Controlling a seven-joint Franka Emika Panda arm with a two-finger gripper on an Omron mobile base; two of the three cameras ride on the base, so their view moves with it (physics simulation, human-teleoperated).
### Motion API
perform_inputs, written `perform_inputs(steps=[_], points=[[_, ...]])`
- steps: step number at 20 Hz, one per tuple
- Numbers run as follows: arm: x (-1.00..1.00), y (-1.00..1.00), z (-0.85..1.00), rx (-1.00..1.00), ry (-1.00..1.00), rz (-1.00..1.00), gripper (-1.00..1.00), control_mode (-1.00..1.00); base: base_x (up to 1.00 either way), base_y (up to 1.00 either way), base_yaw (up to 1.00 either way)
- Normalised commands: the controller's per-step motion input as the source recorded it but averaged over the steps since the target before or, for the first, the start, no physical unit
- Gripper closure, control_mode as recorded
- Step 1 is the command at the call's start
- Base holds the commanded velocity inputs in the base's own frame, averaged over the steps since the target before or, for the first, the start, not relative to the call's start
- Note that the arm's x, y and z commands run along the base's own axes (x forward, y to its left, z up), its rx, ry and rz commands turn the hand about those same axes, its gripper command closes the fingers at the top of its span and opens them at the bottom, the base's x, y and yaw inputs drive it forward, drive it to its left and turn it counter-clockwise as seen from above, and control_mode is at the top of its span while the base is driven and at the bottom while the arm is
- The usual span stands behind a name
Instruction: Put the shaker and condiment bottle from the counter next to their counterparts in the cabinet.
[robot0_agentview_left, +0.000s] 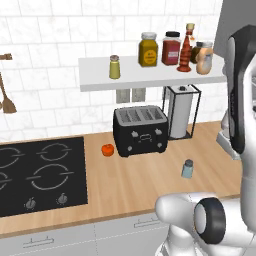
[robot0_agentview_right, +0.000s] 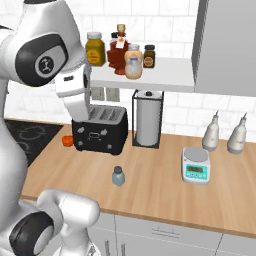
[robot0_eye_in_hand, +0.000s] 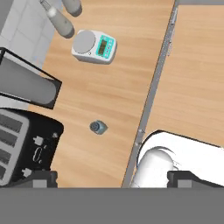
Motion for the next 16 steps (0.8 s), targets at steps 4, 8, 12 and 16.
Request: perform_inputs(steps=[4, 8, 12, 16], points=[[-0.82, 0.08, -0.34, 0.00, 0.00, 0.00, -1.00, -1.00, 0.00, 0.00, 0.00], [-0.50, 0.16, -0.28, 0.00, 0.00, 0.00, -1.00, -1.00, 0.00, 0.00, 0.00], [-0.65, 0.19, -0.52, 0.00, 0.00, 0.00, -1.00, -1.00, 0.00, 0.00, 0.00], [-0.31, 0.08, -0.36, 0.01, 0.01, 0.00, -1.00, -1.00, 0.00, 0.00, 0.00]])
